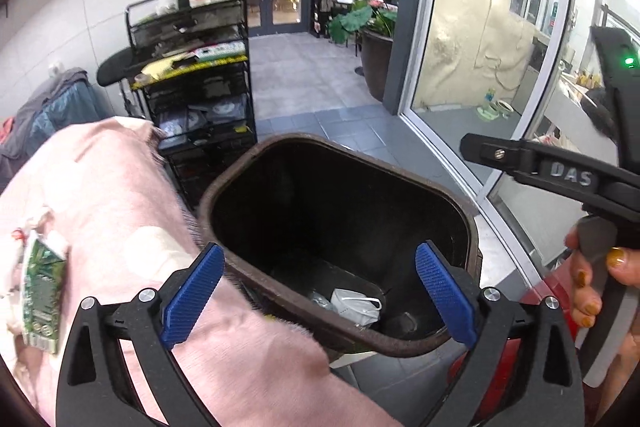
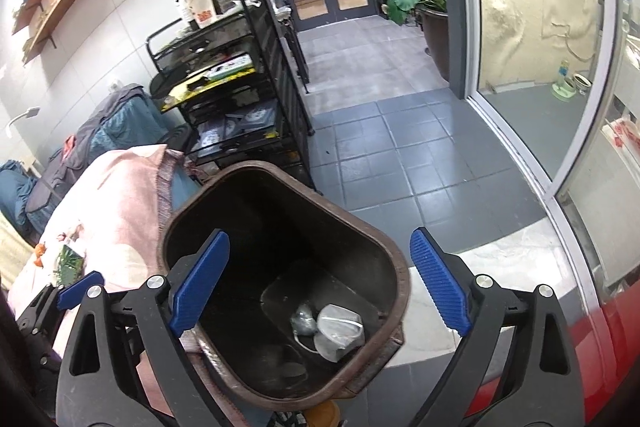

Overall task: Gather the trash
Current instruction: 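Move both tools back over the bedspread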

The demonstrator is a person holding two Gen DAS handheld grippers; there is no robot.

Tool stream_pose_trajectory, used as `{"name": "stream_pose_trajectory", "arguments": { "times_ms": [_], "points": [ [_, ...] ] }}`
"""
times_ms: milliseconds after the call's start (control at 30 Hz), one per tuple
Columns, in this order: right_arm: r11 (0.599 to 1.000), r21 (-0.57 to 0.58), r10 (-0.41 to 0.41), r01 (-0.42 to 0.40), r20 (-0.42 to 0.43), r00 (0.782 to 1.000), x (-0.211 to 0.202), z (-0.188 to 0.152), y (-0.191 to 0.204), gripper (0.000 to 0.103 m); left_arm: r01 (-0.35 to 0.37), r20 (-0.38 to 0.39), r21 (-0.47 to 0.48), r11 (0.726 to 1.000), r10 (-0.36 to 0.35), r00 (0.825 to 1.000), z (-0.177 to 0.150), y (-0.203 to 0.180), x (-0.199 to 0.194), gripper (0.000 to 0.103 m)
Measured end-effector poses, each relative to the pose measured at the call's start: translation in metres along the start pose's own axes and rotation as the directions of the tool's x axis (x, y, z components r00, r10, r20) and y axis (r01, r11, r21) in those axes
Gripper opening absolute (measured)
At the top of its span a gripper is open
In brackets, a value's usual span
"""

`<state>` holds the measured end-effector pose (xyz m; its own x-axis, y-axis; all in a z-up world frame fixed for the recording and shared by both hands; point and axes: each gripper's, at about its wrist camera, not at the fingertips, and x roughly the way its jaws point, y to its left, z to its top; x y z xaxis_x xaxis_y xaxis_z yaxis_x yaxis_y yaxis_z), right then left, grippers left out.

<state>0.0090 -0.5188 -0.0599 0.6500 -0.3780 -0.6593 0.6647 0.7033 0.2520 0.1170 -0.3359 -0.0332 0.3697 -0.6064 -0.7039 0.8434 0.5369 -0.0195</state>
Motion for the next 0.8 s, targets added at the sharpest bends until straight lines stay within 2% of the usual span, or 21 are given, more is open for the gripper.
{"name": "stream_pose_trajectory", "arguments": {
  "times_ms": [133, 367, 567, 800],
  "points": [
    [0.999, -0.013, 0.03, -0.03, 0.023, 0.999, -0.002, 0.0, 0.012, 0.092, -0.027, 0.053, -0.02, 0.999, 0.028, 0.998, -0.005, 0.01, -0.025, 0.097],
    [0.996, -0.057, 0.075, -0.073, 0.024, 0.997, -0.002, 0.0, 0.038, 0.092, -0.103, 0.1, -0.094, 0.99, 0.113, 0.989, -0.025, 0.038, -0.065, 0.097],
    [0.977, -0.144, 0.157, -0.155, 0.005, 0.988, -0.002, -0.009, 0.08, 0.092, -0.186, 0.154, -0.165, 0.969, 0.211, 0.965, -0.044, 0.063, -0.1, 0.097],
    [0.935, -0.24, 0.257, -0.261, -0.045, 0.965, -0.004, -0.028, 0.139, 0.092, -0.303, 0.165, -0.239, 0.923, 0.346, 0.924, -0.073, 0.096, -0.134, 0.097]
  ]
}}
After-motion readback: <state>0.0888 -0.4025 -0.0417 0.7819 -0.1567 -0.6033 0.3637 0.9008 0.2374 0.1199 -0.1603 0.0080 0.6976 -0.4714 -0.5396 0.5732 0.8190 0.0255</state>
